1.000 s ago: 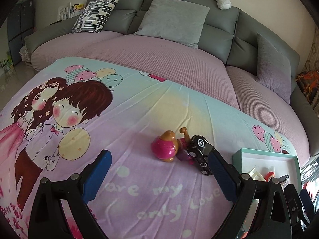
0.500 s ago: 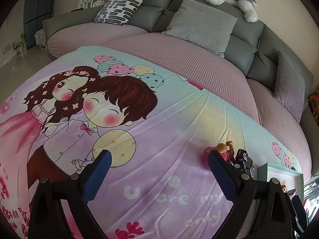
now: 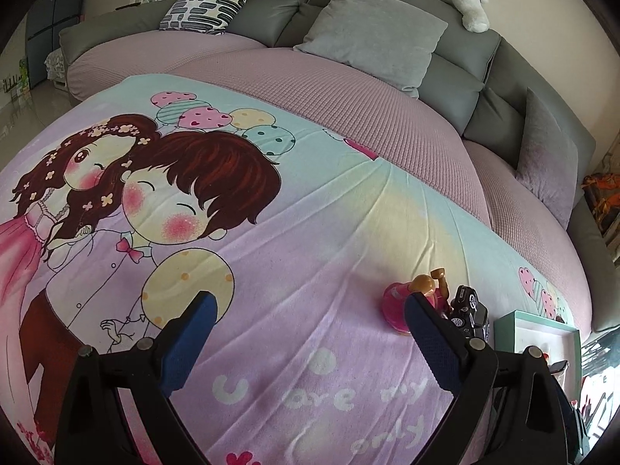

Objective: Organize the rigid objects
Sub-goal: 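Grasp the pink doll figure with the left tool while the right tool grasps the black toy car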

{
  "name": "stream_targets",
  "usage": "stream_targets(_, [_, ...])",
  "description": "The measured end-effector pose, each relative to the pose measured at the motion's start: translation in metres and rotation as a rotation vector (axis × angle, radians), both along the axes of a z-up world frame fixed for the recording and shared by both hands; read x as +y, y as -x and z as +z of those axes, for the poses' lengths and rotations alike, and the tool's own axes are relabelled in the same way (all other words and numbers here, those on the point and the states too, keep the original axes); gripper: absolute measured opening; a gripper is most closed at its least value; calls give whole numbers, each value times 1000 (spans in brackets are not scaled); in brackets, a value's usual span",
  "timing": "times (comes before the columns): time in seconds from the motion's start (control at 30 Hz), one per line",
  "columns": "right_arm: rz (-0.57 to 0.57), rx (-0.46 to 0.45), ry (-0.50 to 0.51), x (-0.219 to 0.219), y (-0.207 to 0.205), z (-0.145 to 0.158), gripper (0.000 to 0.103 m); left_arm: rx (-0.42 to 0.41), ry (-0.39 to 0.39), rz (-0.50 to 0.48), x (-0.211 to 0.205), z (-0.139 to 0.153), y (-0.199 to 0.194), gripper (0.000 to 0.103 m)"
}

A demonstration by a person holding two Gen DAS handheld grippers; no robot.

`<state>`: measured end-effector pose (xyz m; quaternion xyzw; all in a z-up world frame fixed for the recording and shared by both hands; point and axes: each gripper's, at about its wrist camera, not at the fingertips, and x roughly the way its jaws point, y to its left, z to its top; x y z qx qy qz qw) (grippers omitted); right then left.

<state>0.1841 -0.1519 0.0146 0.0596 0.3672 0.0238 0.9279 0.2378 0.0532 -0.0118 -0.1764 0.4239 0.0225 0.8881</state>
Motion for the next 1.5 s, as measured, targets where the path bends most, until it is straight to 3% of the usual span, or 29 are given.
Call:
stream_targets(0.13, [13,24,-52,-4,-9,-1,100,24,27,-6,-3,-6,-5,97])
stream_targets(0.27, [42,48,6,1,-22,-5,93,34,68,-7,-4,-10,-9,97])
stream_targets(0.37, [72,60,-9,3,-31,-9,82,25,93,-3,-4,-10,-11,97])
stream_targets(0.83, [175,98,-10,13,-66,-25,65,-1,210,-76,-14,-17,-24,96])
stream_targets(0.93, [177,98,-16,11,-68,-27,65,6,222,-98,-19,-21,-27,83])
stream_targets(1.07, [177,115,-39,9,-74,-33,64,12,229,-124,-27,-26,-30,78])
stream_targets(1.17, [175,112,-48,7,-74,-33,57,10,230,-148,-33,-27,-32,66])
stream_targets(1.3, [175,118,-49,8,-75,-34,56,12,240,-162,-37,-29,-34,63])
stream_targets(1.4, [175,118,-21,11,-73,-34,56,11,296,-187,-38,-31,-34,43])
stream_targets(1.5, [171,119,-21,12,-71,-33,56,9,330,-188,-34,-35,-32,41])
